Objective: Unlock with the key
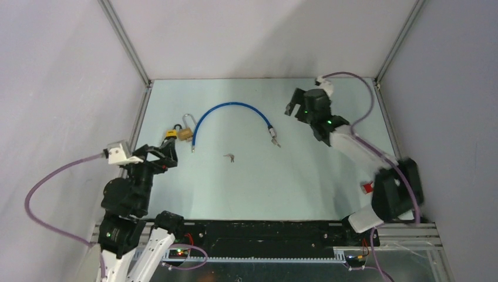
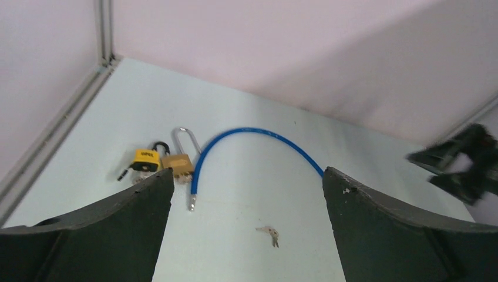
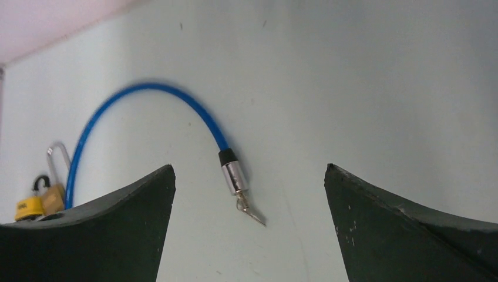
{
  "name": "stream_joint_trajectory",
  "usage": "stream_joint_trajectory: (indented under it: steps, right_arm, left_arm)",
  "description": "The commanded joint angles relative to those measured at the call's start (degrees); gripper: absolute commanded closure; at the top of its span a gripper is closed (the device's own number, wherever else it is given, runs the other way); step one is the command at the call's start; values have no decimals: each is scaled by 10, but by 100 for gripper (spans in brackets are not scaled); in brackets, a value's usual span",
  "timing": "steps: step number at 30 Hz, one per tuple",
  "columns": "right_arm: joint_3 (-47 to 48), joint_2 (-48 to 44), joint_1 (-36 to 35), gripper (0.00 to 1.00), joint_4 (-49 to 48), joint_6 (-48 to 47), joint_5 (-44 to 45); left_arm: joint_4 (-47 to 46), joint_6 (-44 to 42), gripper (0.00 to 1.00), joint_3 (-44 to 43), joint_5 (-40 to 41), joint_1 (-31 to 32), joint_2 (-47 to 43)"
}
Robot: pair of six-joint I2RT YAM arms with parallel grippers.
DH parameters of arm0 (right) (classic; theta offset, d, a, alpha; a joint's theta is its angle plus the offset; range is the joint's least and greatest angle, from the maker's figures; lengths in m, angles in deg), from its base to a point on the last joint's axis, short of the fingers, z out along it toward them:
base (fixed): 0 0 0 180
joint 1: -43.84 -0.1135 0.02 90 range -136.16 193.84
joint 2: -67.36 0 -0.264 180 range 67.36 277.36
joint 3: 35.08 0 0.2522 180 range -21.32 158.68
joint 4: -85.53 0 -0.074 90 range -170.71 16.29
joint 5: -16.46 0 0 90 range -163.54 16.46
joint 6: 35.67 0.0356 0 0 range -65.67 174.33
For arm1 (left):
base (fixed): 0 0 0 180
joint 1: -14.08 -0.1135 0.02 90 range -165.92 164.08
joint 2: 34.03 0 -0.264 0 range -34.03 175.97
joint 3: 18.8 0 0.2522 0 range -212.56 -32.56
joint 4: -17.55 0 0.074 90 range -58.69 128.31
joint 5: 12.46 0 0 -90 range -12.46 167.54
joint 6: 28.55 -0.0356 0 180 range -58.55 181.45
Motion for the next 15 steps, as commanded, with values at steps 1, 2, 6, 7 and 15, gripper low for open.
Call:
stream_joint_trajectory:
  steps: [1, 2, 6, 7, 15]
  right_arm:
    - [-53, -177, 0, 1, 59, -54, 138]
    - [-70, -229, 1, 1, 69, -64, 162]
    - [-105, -381, 1, 1, 141, -75, 220]
    - [-113, -430, 1, 1, 168, -76, 228]
    - [-163, -682, 0, 1, 246, -162, 314]
  left_arm:
    - [28, -57, 0, -33, 57, -5, -41]
    - [35, -65, 0, -39, 73, -5, -50]
    - [52, -84, 0, -48, 126, -5, -76]
    - [54, -86, 0, -49, 133, -5, -81]
    - [69, -107, 0, -64, 206, -5, -120]
